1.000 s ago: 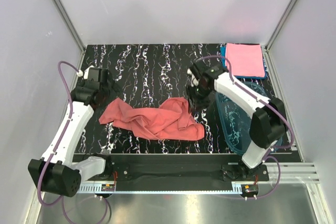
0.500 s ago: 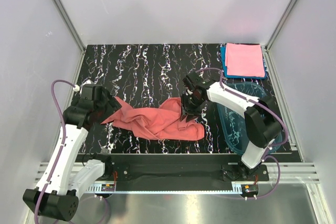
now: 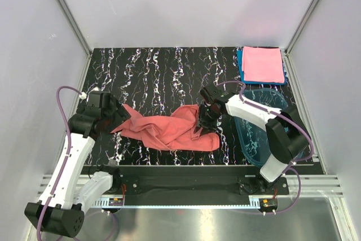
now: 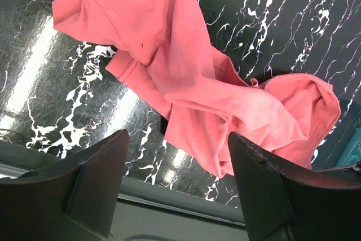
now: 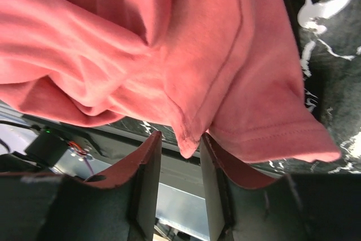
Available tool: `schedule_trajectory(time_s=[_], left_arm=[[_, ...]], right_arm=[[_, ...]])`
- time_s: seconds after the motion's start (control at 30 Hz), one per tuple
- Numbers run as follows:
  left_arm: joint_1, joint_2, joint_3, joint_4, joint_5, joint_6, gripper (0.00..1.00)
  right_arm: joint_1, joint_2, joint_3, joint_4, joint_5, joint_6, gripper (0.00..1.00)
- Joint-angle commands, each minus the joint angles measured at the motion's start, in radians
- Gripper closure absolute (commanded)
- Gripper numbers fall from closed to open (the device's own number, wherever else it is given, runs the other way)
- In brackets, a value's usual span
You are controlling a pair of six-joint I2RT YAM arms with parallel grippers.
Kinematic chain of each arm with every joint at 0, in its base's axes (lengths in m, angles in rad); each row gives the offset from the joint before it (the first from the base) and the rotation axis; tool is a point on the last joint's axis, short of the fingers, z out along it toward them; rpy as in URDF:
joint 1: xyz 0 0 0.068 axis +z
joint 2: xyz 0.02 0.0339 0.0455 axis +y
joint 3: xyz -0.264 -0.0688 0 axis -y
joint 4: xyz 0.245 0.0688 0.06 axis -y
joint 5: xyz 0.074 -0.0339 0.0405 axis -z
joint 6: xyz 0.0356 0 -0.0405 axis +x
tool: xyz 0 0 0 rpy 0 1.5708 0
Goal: Fold and stack the t-shirts
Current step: Flatten the tshirt out
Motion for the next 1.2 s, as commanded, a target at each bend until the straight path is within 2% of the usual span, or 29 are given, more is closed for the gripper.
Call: schedule_trajectory(time_s=[0.0,0.53,0.63,0.67,0.73,0.9,1.0,1.1,1.17], left_arm=[[0.002,-0.003,0.022,0.007,-0.003,0.024,0.24],[0.002,0.02,0.042,-0.03,-0.062,0.016,0.21],[0.002,0.03,0.041,-0.043,-0.083,-0.005,0.21],[0.002,0.034,0.041,-0.045,-0.089,-0.011,0.21],[0.005,0.052,0.042,-0.054,-0.123,-0.02,0.21],[0.062,0.127,0.076,-0.013,-0.099,0.024,0.22],[0.121,0.187,0.07,0.041,-0.021,0.062,0.25],[0.174,0.241,0.047,0.078,0.015,0.078,0.22],[0.27,0.265,0.02,0.093,0.044,0.079,0.22]], right_arm=[[0.005,-0.005,-0.006,0.069,-0.02,0.051,0.6],[0.003,0.023,-0.052,0.059,0.017,0.057,0.62],[0.005,0.04,-0.046,0.078,0.014,0.05,0.7],[0.005,0.041,-0.045,0.082,0.016,0.045,0.83],[0.005,0.044,-0.025,0.062,0.023,0.033,1.0],[0.005,-0.044,0.044,-0.064,0.136,-0.073,1.0],[0.005,-0.124,0.076,-0.141,0.209,-0.137,1.0],[0.005,-0.173,0.096,-0.188,0.229,-0.18,1.0],[0.005,-0.205,0.102,-0.196,0.209,-0.202,1.0]])
